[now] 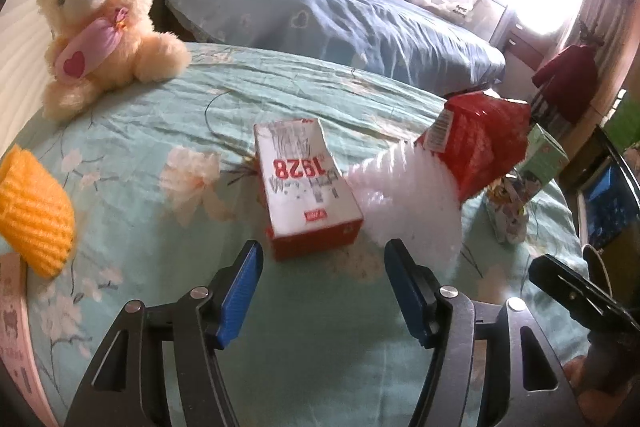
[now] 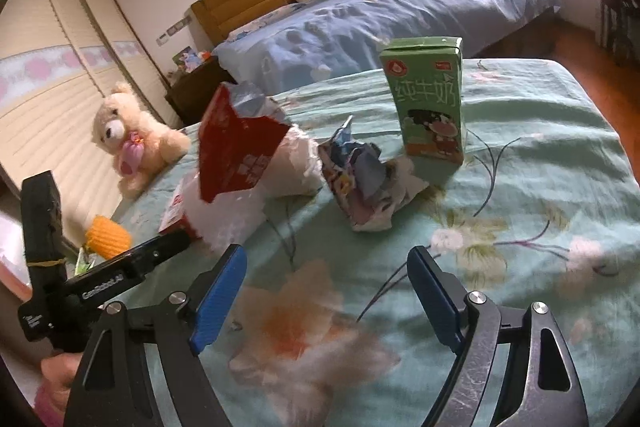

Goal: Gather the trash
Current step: 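Move both open grippers back over the bed toward the remaining trash, then grasp the red-and-white printed box with the left gripper while the right grasps the crumpled wrapper, then carry the printed box and crumpled wrapper over the trash bin with both grippers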

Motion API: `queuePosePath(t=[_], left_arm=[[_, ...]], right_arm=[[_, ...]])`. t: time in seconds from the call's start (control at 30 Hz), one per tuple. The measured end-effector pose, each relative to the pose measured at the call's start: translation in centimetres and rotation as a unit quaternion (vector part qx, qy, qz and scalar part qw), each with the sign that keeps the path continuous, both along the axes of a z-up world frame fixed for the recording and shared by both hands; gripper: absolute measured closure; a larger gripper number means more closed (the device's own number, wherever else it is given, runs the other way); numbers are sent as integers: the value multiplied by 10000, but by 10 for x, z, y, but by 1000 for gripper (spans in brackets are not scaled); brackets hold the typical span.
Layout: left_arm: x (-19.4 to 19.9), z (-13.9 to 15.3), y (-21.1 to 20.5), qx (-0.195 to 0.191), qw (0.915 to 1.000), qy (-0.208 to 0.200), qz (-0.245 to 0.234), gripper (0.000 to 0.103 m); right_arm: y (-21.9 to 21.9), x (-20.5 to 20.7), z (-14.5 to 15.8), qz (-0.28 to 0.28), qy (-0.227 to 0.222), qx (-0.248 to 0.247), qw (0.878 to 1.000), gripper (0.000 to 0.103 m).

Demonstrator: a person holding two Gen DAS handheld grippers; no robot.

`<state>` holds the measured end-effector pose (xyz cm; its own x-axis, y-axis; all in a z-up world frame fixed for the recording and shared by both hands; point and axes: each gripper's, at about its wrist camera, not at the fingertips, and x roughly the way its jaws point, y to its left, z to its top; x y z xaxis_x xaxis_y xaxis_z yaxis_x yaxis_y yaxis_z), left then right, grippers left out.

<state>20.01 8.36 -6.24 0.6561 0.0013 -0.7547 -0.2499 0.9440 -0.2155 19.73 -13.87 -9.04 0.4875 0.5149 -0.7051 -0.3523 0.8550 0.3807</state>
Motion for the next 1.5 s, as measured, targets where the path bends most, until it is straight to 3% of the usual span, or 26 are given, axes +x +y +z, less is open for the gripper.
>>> queuePosePath(t=[0.13, 0.23, 0.33, 0.4, 0.43, 0.67, 0.77, 1.07, 1.5], left_arm=[[12, -3, 2, 104, 9999, 17, 53, 40], [18, -6, 5, 137, 9998, 16, 107, 40], [23, -10, 6, 202, 9997, 27, 98, 41], [23, -12, 6, 225, 9997, 14, 87, 47], [24, -12, 6, 224, 9997, 14, 60, 50], [10, -10, 9, 297, 9994, -125, 85, 51], [-2, -7, 10, 267, 9994, -174, 108, 51], [-51, 7, -10, 185, 9992, -356, -64, 51], [-80, 27, -67, 196, 9953, -490, -816, 51]], right_arm=[[2, 15, -4, -109, 21, -135, 9998, 22], [4, 26, -11, -154, 113, -209, 9996, 30], [5, 32, -15, -219, 128, -277, 9993, 44], [4, 34, -16, -248, 120, -299, 9992, 58], [4, 34, -16, -258, 145, -282, 9992, 69], [-5, 22, -15, -181, 167, -216, 9995, 92], [-10, 11, -14, -145, 151, -204, 9996, 97], [-26, -19, -7, -75, 99, -97, 9999, 98], [-65, -45, 11, -258, -61, 2, 9996, 99]])
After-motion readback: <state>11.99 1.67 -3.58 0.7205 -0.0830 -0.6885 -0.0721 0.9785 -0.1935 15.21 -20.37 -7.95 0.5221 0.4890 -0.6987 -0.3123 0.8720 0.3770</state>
